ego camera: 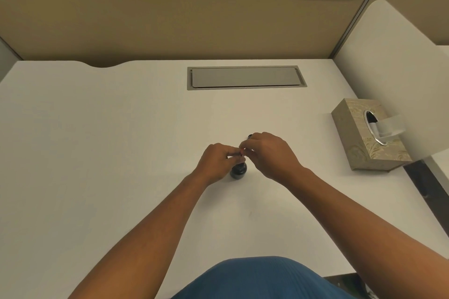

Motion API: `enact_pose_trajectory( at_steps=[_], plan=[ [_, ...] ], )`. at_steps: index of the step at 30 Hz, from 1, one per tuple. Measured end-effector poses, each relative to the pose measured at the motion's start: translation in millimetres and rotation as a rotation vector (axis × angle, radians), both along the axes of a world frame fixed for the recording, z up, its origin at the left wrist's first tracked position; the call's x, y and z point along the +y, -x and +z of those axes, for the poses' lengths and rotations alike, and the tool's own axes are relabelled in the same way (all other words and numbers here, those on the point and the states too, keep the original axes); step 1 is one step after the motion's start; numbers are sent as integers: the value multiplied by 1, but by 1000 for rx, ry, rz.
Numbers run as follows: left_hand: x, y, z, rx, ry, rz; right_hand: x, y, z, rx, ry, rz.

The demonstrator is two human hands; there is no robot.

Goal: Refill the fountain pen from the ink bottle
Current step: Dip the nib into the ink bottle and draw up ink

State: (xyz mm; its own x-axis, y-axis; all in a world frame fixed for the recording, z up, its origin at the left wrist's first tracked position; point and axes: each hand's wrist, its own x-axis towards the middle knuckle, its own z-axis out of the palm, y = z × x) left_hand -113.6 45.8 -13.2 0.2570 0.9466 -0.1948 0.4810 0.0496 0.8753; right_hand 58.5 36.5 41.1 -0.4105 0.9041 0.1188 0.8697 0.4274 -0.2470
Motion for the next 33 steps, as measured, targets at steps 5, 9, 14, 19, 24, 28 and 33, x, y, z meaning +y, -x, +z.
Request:
enact_pose_trajectory(
  at_steps=[5,9,14,19,24,28,33],
  plan=[
    [0,1,1,-59,0,-16,-1,0,-2,10,5,-32],
    [1,2,1,-42,-21,-16,0,2,-4,34,-22,-17],
    [2,3,-2,-29,-28,-12,-1,2,-4,-8,-18,-17],
    [1,1,-4,-43,-39,-3,-2,3,-3,-21,-34,-34],
    [-1,1,-1,-36,-48,-18,-2,5,-12,-43,-70,-60],
    [-1,1,-1,-35,-45,-13,-2,6,-14,-40,-51,-87],
    [1,0,-1,-12,-46,-6,-1,2,-10,23,-22,14]
  ],
)
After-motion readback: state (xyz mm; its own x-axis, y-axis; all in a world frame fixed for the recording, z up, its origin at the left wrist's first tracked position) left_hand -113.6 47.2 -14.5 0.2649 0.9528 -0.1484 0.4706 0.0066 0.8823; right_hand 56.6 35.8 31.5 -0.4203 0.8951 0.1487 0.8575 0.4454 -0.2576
